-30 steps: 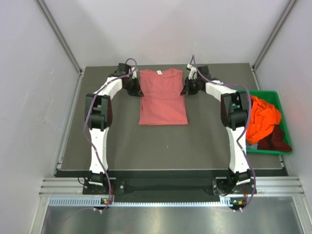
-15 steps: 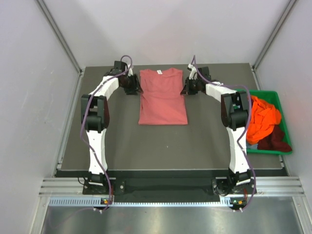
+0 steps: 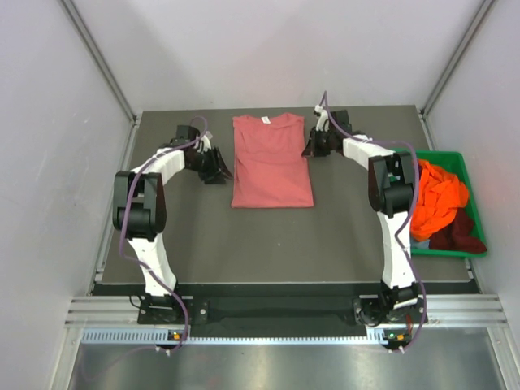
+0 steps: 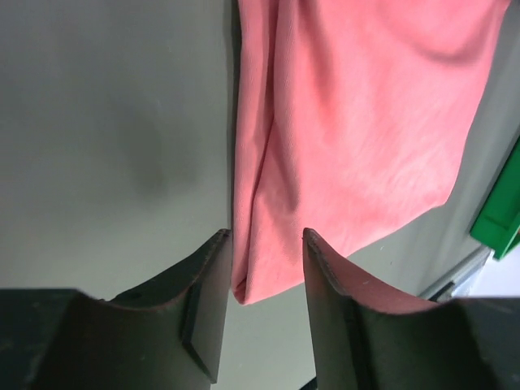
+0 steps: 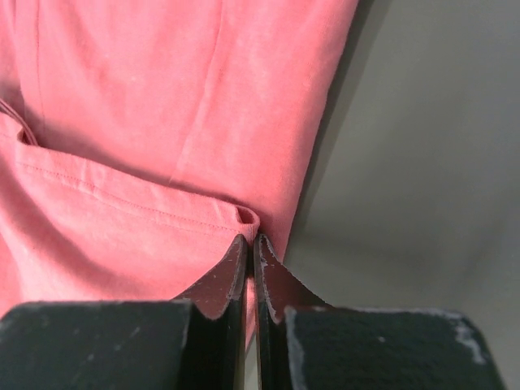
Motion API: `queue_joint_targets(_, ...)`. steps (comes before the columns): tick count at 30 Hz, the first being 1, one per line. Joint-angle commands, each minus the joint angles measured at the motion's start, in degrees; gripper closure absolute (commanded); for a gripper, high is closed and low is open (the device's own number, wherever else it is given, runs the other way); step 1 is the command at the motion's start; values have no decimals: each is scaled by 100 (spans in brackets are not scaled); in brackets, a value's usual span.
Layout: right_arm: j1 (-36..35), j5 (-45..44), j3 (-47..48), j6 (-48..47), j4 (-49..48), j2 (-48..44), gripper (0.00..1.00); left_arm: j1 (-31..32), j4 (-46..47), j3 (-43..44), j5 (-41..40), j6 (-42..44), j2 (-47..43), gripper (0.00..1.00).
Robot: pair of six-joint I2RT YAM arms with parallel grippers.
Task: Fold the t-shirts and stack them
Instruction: Fold the tshirt
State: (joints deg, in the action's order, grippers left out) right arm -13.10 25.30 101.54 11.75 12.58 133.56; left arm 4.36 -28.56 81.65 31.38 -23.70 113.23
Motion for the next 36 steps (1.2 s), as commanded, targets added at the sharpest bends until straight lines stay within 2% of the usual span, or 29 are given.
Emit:
queue_joint_targets(1, 71, -210, 78, 64, -316, -101, 100, 30, 534, -403, 298, -134, -336, 54)
queue_joint_targets(11, 62, 10, -28, 363, -537, 12, 97, 188, 808, -703, 282, -267, -65, 54)
queue_joint_targets(15, 71, -16, -178, 407, -651, -49, 99, 188, 808, -720, 308, -222, -47, 66)
queue_joint_targets(16, 71, -16, -195, 416, -660, -49, 99, 188, 790, -729, 325, -214, -38, 66)
queue_joint_targets(19, 71, 1, -204, 477, -695, -40, 99, 188, 737, -764, 299, -179, -29, 57)
queue_joint_targets(28, 62, 1, -231, 565, -722, -75, 99, 302, 737, -975, 203, -196, 94, 55)
queue_joint_targets(30, 71, 1, -239, 565, -704, -84, 99, 320, 746, -1028, 220, -187, 103, 62)
queue_joint_targets(34, 71, 1, -257, 609, -722, -58, 99, 320, 773, -1116, 255, -222, 33, 100)
queue_joint_targets(36, 71, -7, -257, 627, -731, -58, 100, 320, 773, -1168, 220, -284, -46, 100)
